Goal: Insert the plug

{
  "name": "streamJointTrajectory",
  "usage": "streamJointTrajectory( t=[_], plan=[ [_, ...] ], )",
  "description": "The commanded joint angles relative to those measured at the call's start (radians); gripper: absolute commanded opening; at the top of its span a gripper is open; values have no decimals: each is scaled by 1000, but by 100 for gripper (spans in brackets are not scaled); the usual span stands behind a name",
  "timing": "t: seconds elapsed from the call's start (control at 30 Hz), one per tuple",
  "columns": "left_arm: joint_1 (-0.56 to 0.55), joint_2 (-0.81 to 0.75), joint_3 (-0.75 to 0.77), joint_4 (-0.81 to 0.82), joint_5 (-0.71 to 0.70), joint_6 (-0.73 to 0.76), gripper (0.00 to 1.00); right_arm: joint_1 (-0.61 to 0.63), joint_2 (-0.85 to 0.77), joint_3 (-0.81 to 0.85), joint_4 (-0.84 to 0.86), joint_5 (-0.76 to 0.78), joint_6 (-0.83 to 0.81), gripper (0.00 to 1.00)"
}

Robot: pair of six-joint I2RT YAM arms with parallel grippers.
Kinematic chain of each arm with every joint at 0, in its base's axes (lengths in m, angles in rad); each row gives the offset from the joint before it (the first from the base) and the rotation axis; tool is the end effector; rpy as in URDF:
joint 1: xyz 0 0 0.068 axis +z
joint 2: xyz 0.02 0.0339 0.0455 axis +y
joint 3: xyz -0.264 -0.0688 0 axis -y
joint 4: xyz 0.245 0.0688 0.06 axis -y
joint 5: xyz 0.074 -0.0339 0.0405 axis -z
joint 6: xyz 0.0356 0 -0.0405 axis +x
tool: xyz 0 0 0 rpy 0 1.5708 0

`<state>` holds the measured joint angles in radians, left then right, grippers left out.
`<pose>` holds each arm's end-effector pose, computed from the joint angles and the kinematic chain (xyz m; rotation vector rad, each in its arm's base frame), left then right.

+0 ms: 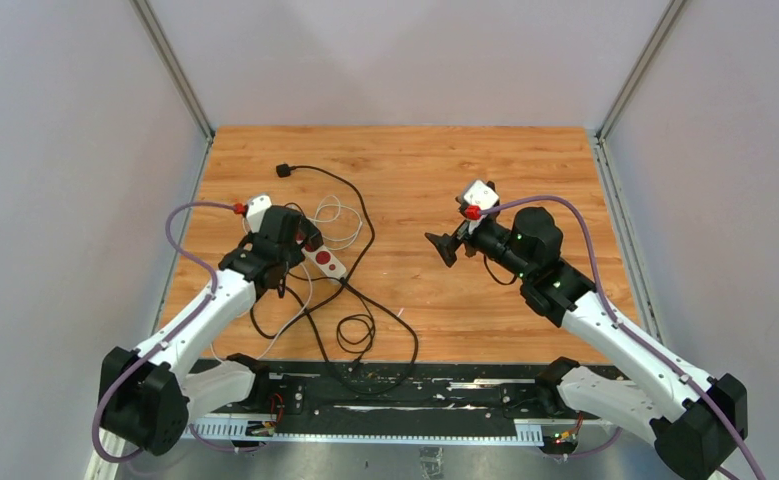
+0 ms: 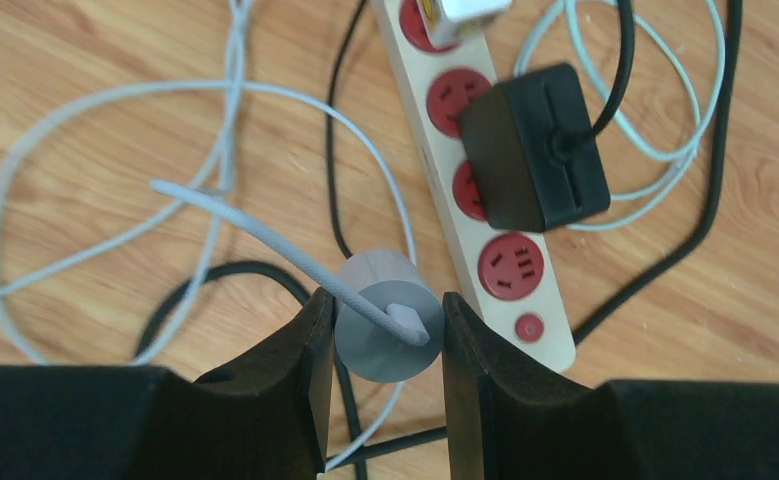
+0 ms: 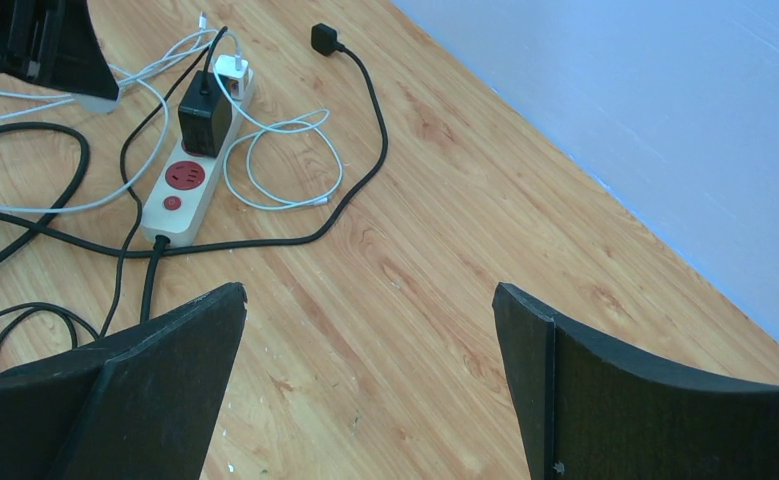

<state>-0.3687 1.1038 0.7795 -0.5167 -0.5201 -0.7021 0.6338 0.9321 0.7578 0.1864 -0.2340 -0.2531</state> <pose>0.2139 -0.0637 0.2499 -0.6025 2.1941 0.0768 0.1747 0.1387 0.3434 -0.8413 1.3364 0.4813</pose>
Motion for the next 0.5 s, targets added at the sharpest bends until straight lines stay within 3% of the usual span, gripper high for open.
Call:
streamJointTrajectory(
  t=[0.0,0.17,0.3,0.47],
  plan=[
    [-2,-74,-116,212,136,-106,0,9,-9,-22,-15,28,-19,100],
    [-65,-116,-237,362,73,-143,0,8,6,-20,-14,7,-17,100],
    [-67,-111,-260,406,129,-153,0,8,18,-17,-18,5,-15,100],
    [-67,-60,-172,308,123,-117,0,8,28,-14,-26,-6,-18,100]
  ],
)
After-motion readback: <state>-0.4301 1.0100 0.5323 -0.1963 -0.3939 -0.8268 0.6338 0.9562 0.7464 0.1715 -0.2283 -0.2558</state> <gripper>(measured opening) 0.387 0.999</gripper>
